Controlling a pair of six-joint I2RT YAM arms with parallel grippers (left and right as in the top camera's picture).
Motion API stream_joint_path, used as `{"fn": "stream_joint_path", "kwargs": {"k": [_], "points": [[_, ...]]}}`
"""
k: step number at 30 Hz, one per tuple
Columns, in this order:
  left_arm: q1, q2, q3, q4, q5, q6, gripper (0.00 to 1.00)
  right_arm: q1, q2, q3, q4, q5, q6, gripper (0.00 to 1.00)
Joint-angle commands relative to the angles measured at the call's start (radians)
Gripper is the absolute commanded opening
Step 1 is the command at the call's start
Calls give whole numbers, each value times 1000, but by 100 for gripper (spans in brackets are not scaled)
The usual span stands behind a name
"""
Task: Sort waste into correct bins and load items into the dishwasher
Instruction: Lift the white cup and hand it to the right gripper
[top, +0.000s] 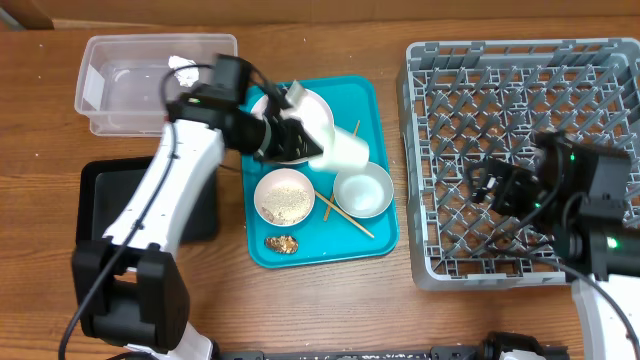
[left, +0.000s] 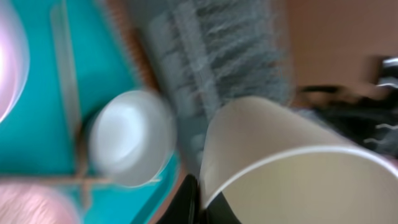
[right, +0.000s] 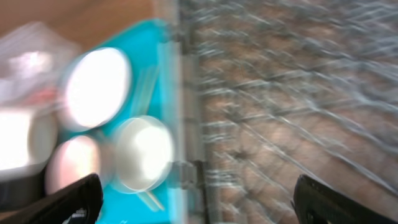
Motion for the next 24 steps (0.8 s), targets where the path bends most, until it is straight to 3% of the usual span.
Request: {"fn": "stream_joint_path", "kwargs": {"k": [1,4,8,24], "points": [[43,-2,24,115,510,33,4,-3,81,25,59,-570,-249,100],[39,-2,24,136,510,3,4,-2,148,25,81,-799,-359,100],[8,-2,24,144,499,3,4,7,218,25,135,-913,-386,100],[-217,-2,24,365,264,-216,4,39,277,25,230,-985,-378,100]]}}
